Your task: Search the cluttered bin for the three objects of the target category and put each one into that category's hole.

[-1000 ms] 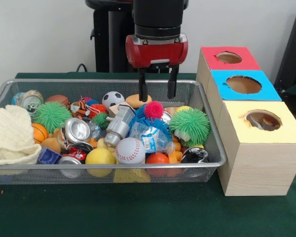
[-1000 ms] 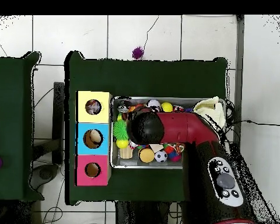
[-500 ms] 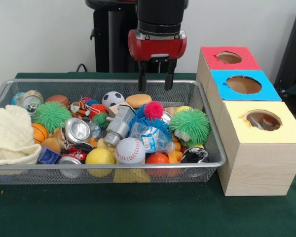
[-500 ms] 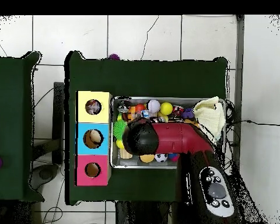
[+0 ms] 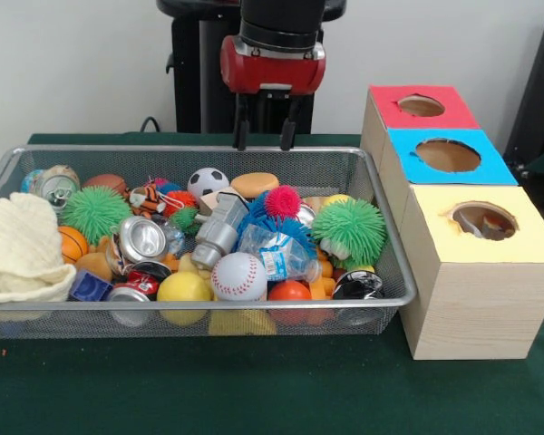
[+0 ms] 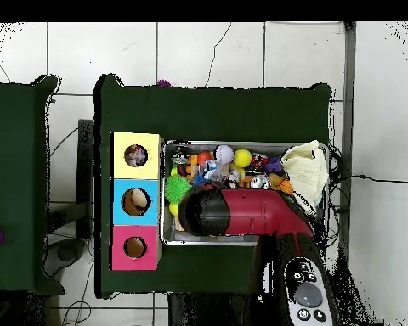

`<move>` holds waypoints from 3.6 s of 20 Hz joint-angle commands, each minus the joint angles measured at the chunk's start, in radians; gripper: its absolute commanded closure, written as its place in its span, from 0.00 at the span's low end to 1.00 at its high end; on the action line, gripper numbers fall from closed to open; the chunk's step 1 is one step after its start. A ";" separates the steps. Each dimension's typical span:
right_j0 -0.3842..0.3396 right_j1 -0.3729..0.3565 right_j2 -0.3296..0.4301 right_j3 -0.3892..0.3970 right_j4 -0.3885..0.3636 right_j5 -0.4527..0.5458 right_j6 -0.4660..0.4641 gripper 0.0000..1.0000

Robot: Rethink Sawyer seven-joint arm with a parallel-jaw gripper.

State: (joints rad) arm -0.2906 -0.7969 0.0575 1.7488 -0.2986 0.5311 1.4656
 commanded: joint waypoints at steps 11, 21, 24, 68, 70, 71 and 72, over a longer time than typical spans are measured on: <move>0.166 0.032 -0.145 -0.011 -0.020 0.135 0.162 0.00; 0.188 0.086 -0.092 0.023 0.048 -0.002 0.205 0.00; 0.167 0.125 -0.056 -0.002 0.063 -0.060 0.184 0.00; 0.215 0.269 -0.131 -0.028 0.115 -0.269 0.231 0.00; 0.217 0.269 -0.134 -0.021 0.116 -0.279 0.233 0.00; 0.218 0.269 -0.135 -0.018 0.116 -0.280 0.230 0.00; 0.222 0.269 -0.143 -0.020 0.115 -0.278 0.230 0.00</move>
State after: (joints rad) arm -0.0732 -0.5664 -0.0797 1.7388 -0.2220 0.2960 1.4656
